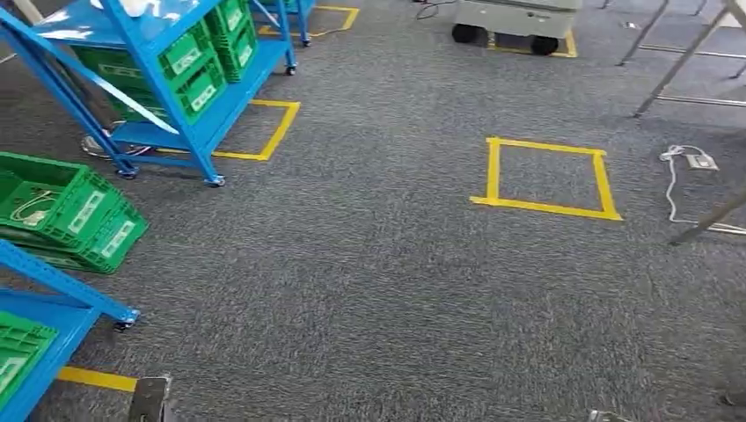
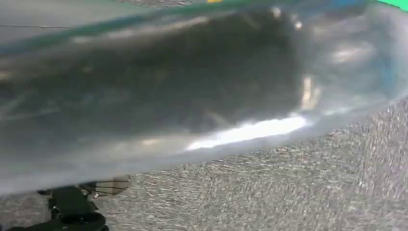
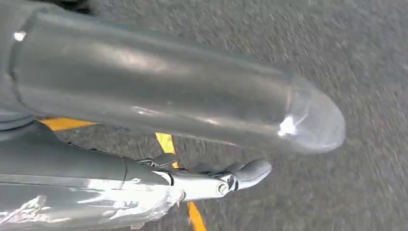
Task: Take the parts from the cabinet and place them on the table.
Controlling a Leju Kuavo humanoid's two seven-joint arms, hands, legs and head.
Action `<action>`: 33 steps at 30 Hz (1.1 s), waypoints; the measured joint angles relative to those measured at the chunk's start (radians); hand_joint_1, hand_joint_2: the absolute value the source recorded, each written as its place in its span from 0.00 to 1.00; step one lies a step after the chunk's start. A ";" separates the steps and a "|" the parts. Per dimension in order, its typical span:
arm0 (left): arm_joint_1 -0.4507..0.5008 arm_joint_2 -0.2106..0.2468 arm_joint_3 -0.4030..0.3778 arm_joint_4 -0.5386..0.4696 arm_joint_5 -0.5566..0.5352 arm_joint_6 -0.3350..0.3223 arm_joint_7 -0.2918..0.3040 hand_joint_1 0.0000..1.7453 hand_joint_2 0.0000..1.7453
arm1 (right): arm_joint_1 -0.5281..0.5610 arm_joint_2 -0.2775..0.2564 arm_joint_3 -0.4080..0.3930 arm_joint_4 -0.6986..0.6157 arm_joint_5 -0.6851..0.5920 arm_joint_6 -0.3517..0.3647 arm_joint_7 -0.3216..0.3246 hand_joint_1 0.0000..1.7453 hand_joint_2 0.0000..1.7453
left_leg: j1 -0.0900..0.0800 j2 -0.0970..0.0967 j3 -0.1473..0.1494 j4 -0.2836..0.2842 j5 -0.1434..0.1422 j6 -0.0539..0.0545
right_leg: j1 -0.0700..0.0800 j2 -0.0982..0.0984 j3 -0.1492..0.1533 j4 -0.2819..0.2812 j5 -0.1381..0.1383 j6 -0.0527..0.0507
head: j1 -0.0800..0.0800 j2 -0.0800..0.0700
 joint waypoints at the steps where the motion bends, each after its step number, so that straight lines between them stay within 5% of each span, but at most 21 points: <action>1: 0.002 0.000 0.001 0.000 0.000 -0.003 0.000 0.00 0.00 | 0.001 0.000 0.000 0.001 0.000 0.000 0.000 0.00 0.00 | -0.002 -0.016 0.001 0.000 0.000 0.000 | 0.001 0.001 -0.014 0.010 0.014 -0.004 | 0.000 0.000; 4: 0.003 0.001 0.002 0.000 -0.009 -0.002 0.000 0.00 0.00 | -0.001 0.000 0.000 0.001 0.004 0.000 0.000 0.00 0.00 | -0.003 -0.064 0.006 0.001 0.001 0.000 | 0.003 0.029 0.072 -0.211 0.157 -0.019 | 0.000 0.000; 5: 0.002 0.001 0.002 0.000 -0.013 -0.001 0.000 0.00 0.00 | -0.002 0.000 0.000 0.001 0.004 0.000 0.000 0.00 0.00 | -0.001 -0.076 0.006 0.001 0.001 -0.003 | 0.001 0.069 0.102 -0.284 0.180 -0.022 | 0.000 0.000; 6: 0.000 0.002 0.003 0.000 -0.017 0.000 0.000 0.00 0.00 | -0.003 0.000 0.000 0.002 0.005 0.000 0.000 0.00 0.00 | -0.007 -0.085 0.000 0.007 0.002 -0.010 | -0.005 0.102 0.111 -0.309 0.168 -0.022 | -0.001 0.000; 8: 0.002 0.002 0.007 0.000 -0.021 0.000 0.000 0.00 0.00 | -0.006 0.000 0.000 0.004 0.006 0.000 0.000 0.00 0.00 | 0.003 -0.107 -0.010 0.000 0.011 -0.024 | 0.002 0.082 0.116 -0.305 0.170 -0.024 | -0.001 0.000; 10: 0.010 0.003 0.011 0.000 -0.021 0.000 0.000 0.00 0.00 | -0.007 0.001 0.000 0.004 0.006 0.000 0.000 0.00 0.00 | 0.005 -0.130 -0.014 -0.004 0.018 -0.038 | 0.000 0.058 0.117 -0.317 0.180 -0.037 | -0.002 0.000; 12: 0.010 0.003 0.014 0.000 -0.024 0.003 -0.001 0.00 0.00 | -0.006 0.002 0.000 0.005 0.006 0.000 0.000 0.00 0.00 | -0.003 -0.034 -0.043 0.055 -0.033 -0.041 | -0.001 0.033 0.123 -0.326 0.186 -0.049 | -0.010 0.000; 13: 0.005 0.002 0.016 0.000 -0.029 0.004 -0.001 0.00 0.00 | -0.004 0.002 -0.001 0.005 0.005 0.000 0.000 0.00 0.00 | -0.002 -0.005 -0.085 0.142 -0.080 -0.045 | 0.002 0.014 0.122 -0.326 0.186 -0.050 | -0.010 0.000; 15: 0.004 0.000 0.016 0.000 -0.032 0.006 -0.001 0.00 0.00 | -0.002 0.002 -0.001 0.005 0.005 0.000 0.000 0.00 0.00 | 0.001 0.013 -0.154 0.291 -0.137 -0.050 | 0.004 -0.019 0.121 -0.326 0.183 -0.053 | -0.010 0.000; 16: 0.006 0.001 0.017 0.000 -0.033 0.008 -0.001 0.00 0.00 | -0.001 0.002 -0.001 0.005 0.005 0.000 0.000 0.00 0.00 | 0.002 0.015 -0.163 0.311 -0.134 -0.053 | 0.004 -0.032 0.122 -0.326 0.183 -0.053 | -0.010 0.000; 18: 0.008 0.001 0.018 0.000 -0.036 0.009 -0.001 0.00 0.00 | -0.004 0.002 -0.001 0.006 0.006 0.000 0.000 0.00 0.00 | 0.006 0.021 -0.117 0.227 -0.072 -0.057 | 0.002 -0.058 0.123 -0.326 0.180 -0.050 | -0.010 0.000; 19: 0.007 0.002 0.019 0.000 -0.036 0.009 -0.001 0.00 0.00 | -0.004 0.002 -0.001 0.006 0.006 0.000 0.000 0.00 0.00 | 0.006 0.037 -0.062 0.128 -0.026 -0.058 | 0.000 -0.070 0.127 -0.326 0.178 -0.046 | -0.010 0.000; 20: 0.006 0.002 0.019 0.000 -0.040 0.009 -0.001 0.00 0.00 | -0.005 0.002 -0.001 0.006 0.006 0.001 0.000 0.00 0.00 | 0.006 0.082 -0.007 0.036 0.005 -0.059 | 0.001 -0.083 0.132 -0.325 0.173 -0.039 | -0.010 0.000; 21: 0.002 0.000 0.019 0.000 -0.042 0.009 -0.001 0.00 0.00 | -0.004 0.001 -0.001 0.006 0.006 0.002 0.000 0.00 0.00 | -0.002 0.115 0.013 -0.004 -0.005 -0.064 | 0.011 -0.091 0.129 -0.319 0.166 -0.031 | -0.014 0.000; 22: -0.002 0.000 0.020 -0.001 -0.045 0.009 -0.001 0.00 0.00 | -0.003 0.001 -0.001 0.006 0.006 0.002 0.000 0.00 0.00 | 0.001 0.095 0.008 -0.002 -0.004 -0.043 | 0.012 -0.103 0.131 -0.318 0.163 -0.026 | -0.009 0.000; 25: 0.005 -0.002 0.026 -0.001 -0.057 0.009 -0.002 0.00 0.00 | -0.011 0.001 -0.001 0.006 0.008 -0.002 0.000 0.00 0.00 | -0.003 0.060 0.005 -0.004 -0.004 -0.024 | 0.008 -0.133 0.147 -0.323 0.158 -0.013 | -0.008 0.000; 27: 0.005 0.001 0.029 -0.001 -0.063 0.009 -0.002 0.00 0.00 | -0.011 0.001 -0.001 0.006 0.009 -0.003 0.000 0.00 0.00 | 0.004 0.043 0.007 -0.006 -0.001 -0.011 | 0.002 -0.040 0.123 -0.271 0.118 -0.004 | -0.002 0.000; 28: 0.000 -0.001 0.032 -0.001 -0.065 0.009 -0.003 0.00 0.00 | -0.008 0.001 0.000 0.007 0.009 -0.003 0.000 0.00 0.00 | 0.004 0.030 0.005 -0.006 0.000 -0.005 | 0.001 -0.015 0.087 -0.193 0.079 -0.003 | 0.002 0.000; 30: -0.002 -0.003 0.036 -0.002 -0.073 0.007 -0.003 0.00 0.00 | -0.004 0.001 0.000 0.007 0.009 -0.004 0.000 0.00 0.00 | 0.002 0.002 0.004 -0.006 -0.001 -0.003 | 0.002 -0.001 0.005 -0.029 0.015 -0.002 | 0.003 0.000; 31: -0.001 -0.003 0.040 -0.001 -0.074 0.007 -0.003 0.00 0.00 | -0.003 0.001 -0.001 0.007 0.009 -0.005 0.000 0.00 0.00 | 0.002 -0.010 0.004 -0.006 -0.001 -0.003 | 0.002 0.000 -0.020 0.010 0.009 -0.003 | 0.003 0.000; 33: 0.002 -0.003 0.044 -0.001 -0.076 0.007 -0.003 0.00 0.00 | -0.004 0.001 -0.001 0.007 0.009 -0.005 0.000 0.00 0.00 | 0.002 -0.041 0.006 -0.005 0.000 -0.004 | 0.001 0.002 -0.002 -0.055 0.071 -0.008 | 0.003 0.000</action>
